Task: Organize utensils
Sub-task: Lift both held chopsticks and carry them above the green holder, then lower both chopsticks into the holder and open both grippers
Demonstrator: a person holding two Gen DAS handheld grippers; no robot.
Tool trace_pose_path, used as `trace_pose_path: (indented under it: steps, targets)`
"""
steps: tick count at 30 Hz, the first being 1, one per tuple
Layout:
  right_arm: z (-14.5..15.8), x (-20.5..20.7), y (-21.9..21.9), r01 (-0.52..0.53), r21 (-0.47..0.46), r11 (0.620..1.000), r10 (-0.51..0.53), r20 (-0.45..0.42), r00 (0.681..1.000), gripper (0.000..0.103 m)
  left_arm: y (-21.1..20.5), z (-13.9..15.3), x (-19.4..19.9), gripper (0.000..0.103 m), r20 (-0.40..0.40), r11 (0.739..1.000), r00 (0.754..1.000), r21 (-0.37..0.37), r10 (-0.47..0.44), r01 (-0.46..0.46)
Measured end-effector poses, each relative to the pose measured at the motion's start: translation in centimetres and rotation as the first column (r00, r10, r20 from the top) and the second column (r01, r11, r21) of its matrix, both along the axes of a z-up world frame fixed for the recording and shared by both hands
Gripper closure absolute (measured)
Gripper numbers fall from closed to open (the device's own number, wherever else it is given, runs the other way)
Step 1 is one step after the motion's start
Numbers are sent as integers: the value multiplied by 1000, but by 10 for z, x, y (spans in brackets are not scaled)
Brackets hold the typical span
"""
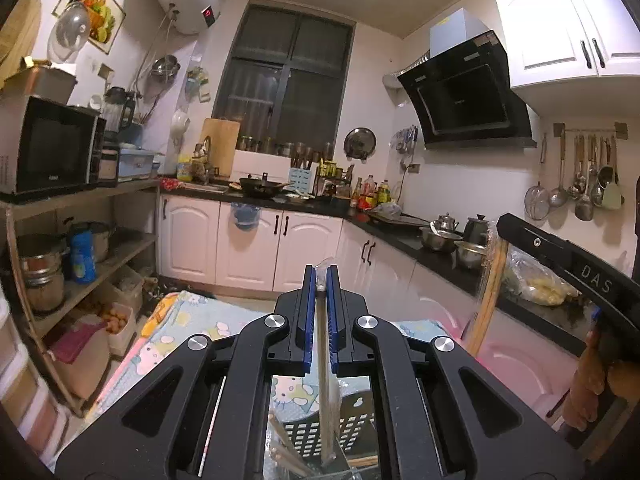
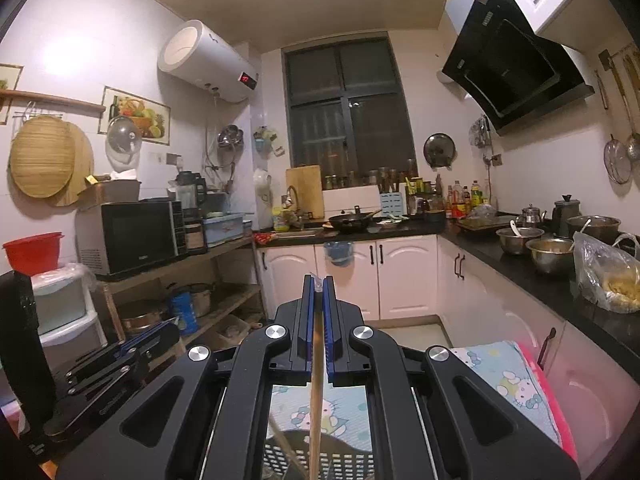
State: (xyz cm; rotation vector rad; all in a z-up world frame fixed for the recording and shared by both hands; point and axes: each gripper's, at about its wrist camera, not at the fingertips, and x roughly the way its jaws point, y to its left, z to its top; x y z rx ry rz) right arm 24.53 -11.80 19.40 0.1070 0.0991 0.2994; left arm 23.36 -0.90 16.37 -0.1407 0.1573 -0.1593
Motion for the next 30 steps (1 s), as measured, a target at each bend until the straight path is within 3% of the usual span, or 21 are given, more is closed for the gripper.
trace_pose_path:
  steps: [21,30]
  targets:
    - [-67,32,0,46,-30,998,-47,-20,999,98,-8,-52,24,102,-106,1000,994,21,-6,9]
    - [-88,26,-3,20,-32,999,-23,-97,995,98,-12,-68,23,102,-170,998,985,53,-15,24]
